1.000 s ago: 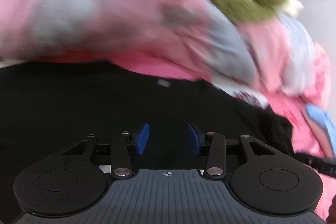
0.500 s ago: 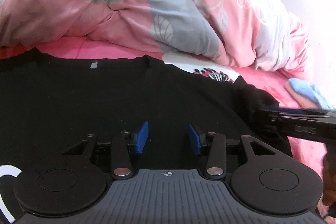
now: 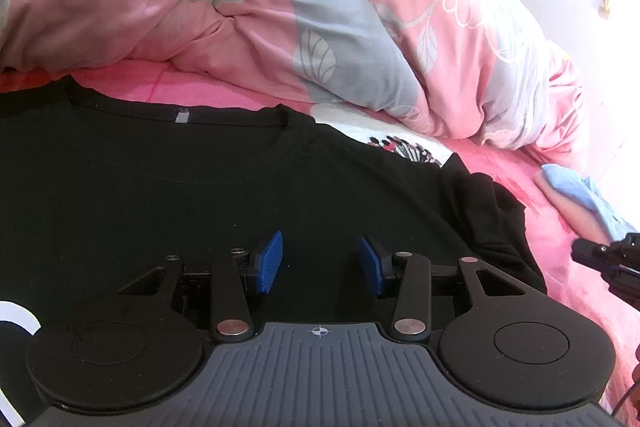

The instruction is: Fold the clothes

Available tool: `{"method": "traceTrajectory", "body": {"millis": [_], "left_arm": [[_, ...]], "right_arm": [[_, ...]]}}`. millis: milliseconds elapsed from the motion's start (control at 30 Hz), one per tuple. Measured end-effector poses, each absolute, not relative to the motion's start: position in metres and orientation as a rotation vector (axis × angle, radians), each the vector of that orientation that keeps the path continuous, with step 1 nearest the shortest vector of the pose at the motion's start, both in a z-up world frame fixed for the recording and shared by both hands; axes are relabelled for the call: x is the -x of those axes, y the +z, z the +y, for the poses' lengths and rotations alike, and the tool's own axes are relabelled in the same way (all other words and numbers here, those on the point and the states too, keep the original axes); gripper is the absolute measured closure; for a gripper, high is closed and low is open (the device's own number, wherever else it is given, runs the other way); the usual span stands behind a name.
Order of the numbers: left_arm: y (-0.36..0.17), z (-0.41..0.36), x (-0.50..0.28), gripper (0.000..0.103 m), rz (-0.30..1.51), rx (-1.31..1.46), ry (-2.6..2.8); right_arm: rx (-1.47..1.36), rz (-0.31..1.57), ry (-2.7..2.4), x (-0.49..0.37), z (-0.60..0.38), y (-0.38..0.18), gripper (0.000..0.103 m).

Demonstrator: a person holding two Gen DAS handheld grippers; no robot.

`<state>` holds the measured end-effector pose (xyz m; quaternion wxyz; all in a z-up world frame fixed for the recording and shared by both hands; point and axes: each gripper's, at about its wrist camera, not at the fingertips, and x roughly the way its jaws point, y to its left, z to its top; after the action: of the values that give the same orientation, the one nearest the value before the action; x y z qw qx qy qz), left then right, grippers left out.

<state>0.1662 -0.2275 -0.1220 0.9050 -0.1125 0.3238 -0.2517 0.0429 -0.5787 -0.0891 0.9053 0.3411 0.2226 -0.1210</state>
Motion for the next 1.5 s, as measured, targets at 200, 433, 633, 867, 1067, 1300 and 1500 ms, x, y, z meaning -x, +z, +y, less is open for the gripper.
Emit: {"method": "traceTrajectory", "body": {"millis": [200,433,633,867,1067,1300,1500], "left_arm": [[-0.125,-0.223,-0.168,0.060,0.666,0.268,-0.531],[-0.126,-0.219,-0.168,0.060,0.664,0.296,-0.537],[-0.126,-0.218,-0.168,0.060,0.665,0.304,-0.539],[-0.126,-0.217,-0.169,0.060,0.666,0.312,-0.538],[-0.126,-0.215,-0.169,0.060,0.667,0.320,-0.540],[-0.109,-0.221,-0.162,0.060,0.621,0.275,-0.526],[-0.078,-0.289,-0.171,0.059,0.565,0.063,-0.631]], "right_arm": [[-0.464,0.540,-0.092,-0.094,-0.527,-0.069,0.047],[-0.431,0.655,-0.065,-0.138,-0.511,-0.087,0.102],[-0.763,0.408,-0.157,-0.063,-0.560,-0.082,0.102],[-1.038,0.329,-0.374,-0.006,-0.608,-0.119,0.102],[-0.929,0.330,-0.399,-0.008,-0.612,-0.102,0.099],[-0.605,0.541,-0.189,-0.096,-0.575,-0.083,0.039],[-0.473,0.571,-0.121,-0.117,-0.558,-0.085,0.044]]}}
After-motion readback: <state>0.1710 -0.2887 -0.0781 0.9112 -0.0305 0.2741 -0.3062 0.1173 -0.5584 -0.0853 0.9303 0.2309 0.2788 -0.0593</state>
